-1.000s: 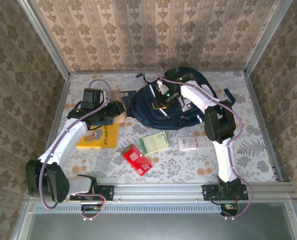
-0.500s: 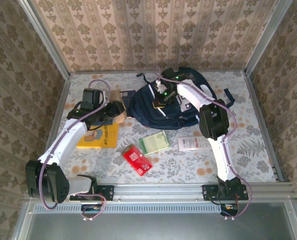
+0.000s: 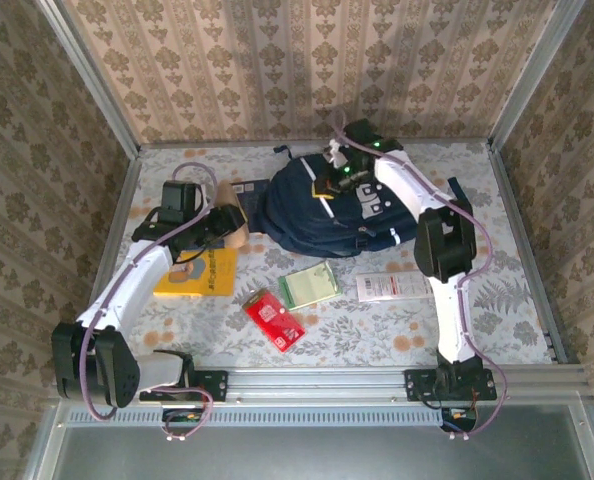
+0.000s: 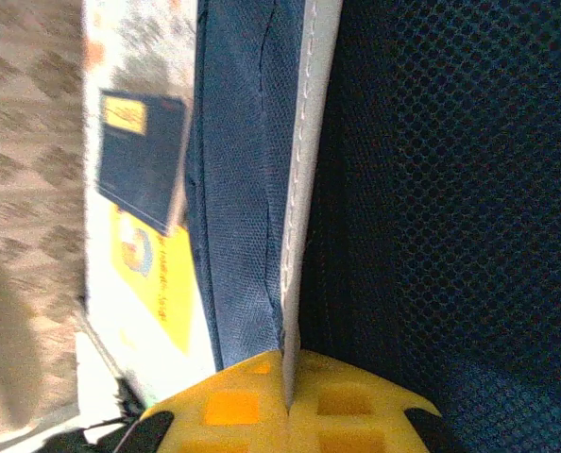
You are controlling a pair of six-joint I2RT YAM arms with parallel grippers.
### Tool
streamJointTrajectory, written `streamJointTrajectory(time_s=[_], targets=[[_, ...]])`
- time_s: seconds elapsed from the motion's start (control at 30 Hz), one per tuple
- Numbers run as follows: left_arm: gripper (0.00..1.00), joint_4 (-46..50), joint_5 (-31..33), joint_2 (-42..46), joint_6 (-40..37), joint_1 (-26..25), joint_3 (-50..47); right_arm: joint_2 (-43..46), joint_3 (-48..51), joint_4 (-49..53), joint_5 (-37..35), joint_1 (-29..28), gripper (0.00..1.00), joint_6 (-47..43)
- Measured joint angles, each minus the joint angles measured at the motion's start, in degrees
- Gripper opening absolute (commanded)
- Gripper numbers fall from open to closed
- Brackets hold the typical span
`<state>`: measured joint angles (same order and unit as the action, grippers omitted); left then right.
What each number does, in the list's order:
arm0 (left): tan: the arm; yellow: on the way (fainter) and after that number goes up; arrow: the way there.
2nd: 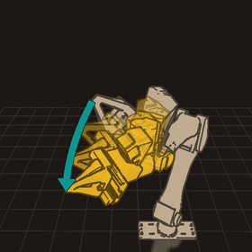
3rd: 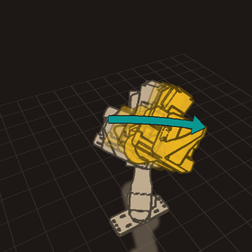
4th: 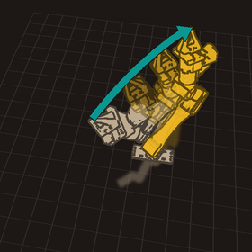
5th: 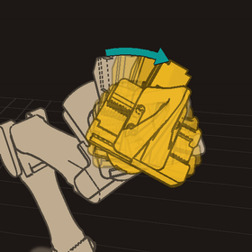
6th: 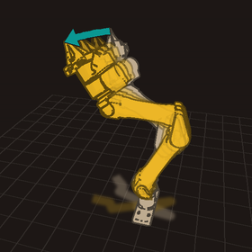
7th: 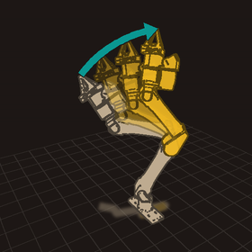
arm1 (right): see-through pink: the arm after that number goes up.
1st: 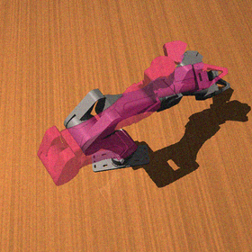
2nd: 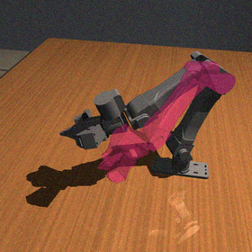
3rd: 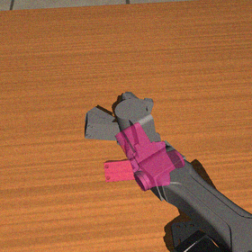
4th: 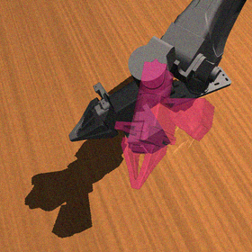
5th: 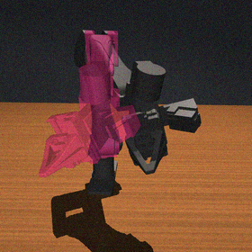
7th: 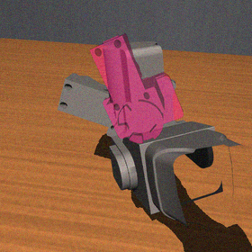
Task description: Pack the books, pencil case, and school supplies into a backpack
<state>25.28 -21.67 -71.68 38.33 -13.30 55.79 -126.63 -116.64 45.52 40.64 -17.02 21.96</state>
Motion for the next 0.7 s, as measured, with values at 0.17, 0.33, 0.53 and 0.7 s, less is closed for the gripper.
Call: streamJointTrajectory(time_s=[0.17, 0.33, 0.53, 0.7], targets=[[0.4, 0.0, -1.5, -0.3, 2.5, 0.9, 0.5, 7.1, 3.5, -5.2, 4.1, 3.8, 0.0, 4.6], [0.39, -0.8, -3.1, -1.4, 4.4, 1.0, 1.1, 13.2, 7.1, -9.7, 7.6, 8.3, 0.0, 8.2], [0.39, -1.3, -5.2, -3.7, 5.9, 1.0, 2.1, 18.9, 19.3, -23.8, 11.2, 12.3, 0.0, 17.7], [0.4, -1.4, -6.2, -5.8, 6.1, 0.3, 6.2, 21.8, 31.3, -47.1, 14.3, 14.1, 0.0, 32.9]])
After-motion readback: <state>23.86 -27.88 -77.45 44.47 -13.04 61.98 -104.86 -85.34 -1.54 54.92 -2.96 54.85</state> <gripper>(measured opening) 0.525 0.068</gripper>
